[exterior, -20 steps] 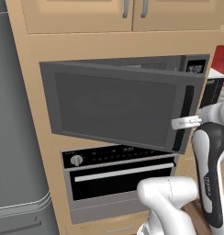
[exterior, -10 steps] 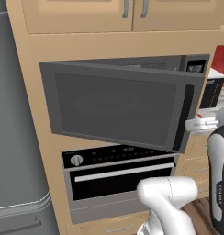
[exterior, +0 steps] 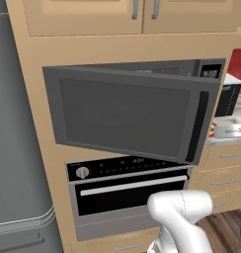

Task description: Pick the fish from the counter and place it in the microwave. Then turn on the microwave.

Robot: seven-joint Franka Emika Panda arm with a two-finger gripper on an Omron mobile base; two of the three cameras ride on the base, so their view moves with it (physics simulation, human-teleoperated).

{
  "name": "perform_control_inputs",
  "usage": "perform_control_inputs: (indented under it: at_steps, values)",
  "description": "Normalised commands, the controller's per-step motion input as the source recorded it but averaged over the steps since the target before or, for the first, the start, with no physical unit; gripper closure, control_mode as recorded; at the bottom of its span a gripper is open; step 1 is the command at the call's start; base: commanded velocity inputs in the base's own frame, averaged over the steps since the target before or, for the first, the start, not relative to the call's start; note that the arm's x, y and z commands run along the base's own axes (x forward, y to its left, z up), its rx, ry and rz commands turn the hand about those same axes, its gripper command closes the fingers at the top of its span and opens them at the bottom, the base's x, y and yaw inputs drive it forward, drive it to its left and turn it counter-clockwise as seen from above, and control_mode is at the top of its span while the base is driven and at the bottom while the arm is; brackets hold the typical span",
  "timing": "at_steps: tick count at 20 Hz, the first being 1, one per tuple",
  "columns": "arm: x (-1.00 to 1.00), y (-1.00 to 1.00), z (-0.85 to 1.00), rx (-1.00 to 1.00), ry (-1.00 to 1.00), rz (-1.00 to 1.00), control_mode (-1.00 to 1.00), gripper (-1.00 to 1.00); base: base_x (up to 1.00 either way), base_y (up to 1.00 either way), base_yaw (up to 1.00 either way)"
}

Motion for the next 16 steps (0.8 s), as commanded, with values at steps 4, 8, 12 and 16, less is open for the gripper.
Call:
perform_control_inputs:
  at_steps: [4,8,12,16]
  values:
    - [-0.03,-0.17,0.02,0.20,0.00,0.00,-1.00,-1.00,0.00,0.00,0.00]
    - [0.00,-0.11,0.00,0.21,0.00,0.00,-1.00,-1.00,0.00,0.00,0.00]
    - [0.00,-0.09,0.00,0.19,0.00,0.00,-1.00,-1.00,0.00,0.00,0.00]
    - [0.00,-0.01,0.00,0.12,-0.01,0.00,-1.00,-1.00,0.00,0.00,0.00]
